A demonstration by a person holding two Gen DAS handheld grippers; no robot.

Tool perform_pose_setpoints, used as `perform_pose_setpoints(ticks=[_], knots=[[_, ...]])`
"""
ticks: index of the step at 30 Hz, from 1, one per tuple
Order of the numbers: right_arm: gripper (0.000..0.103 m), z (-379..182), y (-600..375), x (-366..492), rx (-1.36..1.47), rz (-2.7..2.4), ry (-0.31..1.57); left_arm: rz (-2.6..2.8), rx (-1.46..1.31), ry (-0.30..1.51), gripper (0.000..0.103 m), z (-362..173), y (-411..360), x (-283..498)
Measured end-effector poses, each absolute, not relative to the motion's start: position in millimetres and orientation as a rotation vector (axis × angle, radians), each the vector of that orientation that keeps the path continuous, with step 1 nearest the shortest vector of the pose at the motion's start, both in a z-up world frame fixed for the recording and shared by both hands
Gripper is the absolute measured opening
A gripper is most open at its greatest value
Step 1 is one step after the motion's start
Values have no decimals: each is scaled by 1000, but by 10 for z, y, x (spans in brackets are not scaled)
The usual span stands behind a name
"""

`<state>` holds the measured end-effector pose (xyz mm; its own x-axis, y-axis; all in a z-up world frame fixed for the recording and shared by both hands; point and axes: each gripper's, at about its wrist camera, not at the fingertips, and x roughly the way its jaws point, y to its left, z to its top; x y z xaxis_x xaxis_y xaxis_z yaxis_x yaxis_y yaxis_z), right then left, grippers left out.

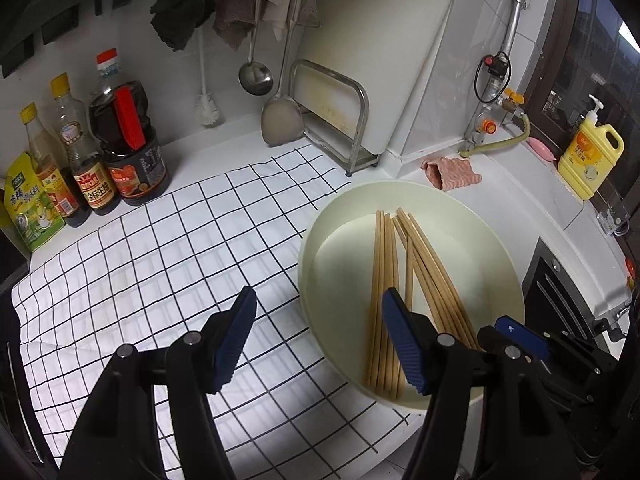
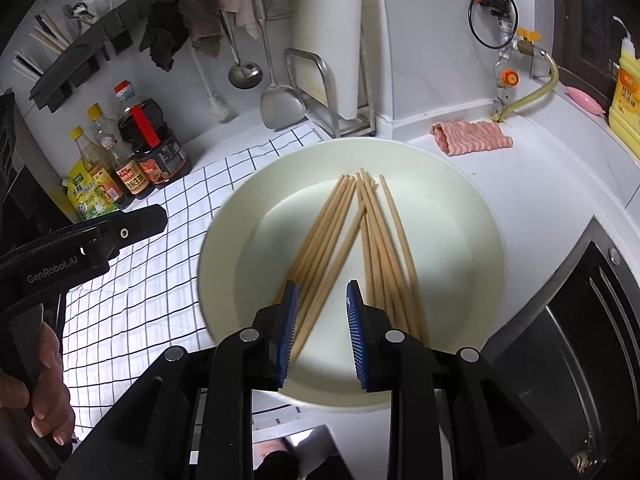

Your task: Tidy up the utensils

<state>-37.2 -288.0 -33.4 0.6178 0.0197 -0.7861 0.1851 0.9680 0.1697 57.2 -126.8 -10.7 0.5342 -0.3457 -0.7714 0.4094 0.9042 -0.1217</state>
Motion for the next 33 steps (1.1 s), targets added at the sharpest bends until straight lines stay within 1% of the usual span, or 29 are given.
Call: perform_pose_setpoints(ticks=[7,9,13,14,15,17,18,25,26,33], knots=[[30,-223,-2706,-480,223,-99,884,-439,80,891,69,-10,-1096,448],[37,-204,-2666,-504,219,-100,880,-434,79,891,72,6,-1047,411],[40,-156,-2579,-550,210,-102,872,-418,77,879,86,61,-964,357],[44,-144,-2567,-563,206,-106,870,-412,77,874,90,78,-943,346],[46,-126,-2553,-577,203,-111,867,-406,78,869,91,96,-926,336],[48,-100,-2535,-596,202,-115,861,-398,78,864,93,126,-897,321],[51,-88,-2526,-605,200,-119,858,-393,78,864,94,136,-891,316],[59,-3,-2469,-639,192,-126,834,-356,81,853,96,221,-795,278],[61,11,-2464,-644,190,-127,830,-350,84,850,96,236,-791,272],[63,47,-2459,-657,176,-152,828,-333,87,838,97,290,-757,259]])
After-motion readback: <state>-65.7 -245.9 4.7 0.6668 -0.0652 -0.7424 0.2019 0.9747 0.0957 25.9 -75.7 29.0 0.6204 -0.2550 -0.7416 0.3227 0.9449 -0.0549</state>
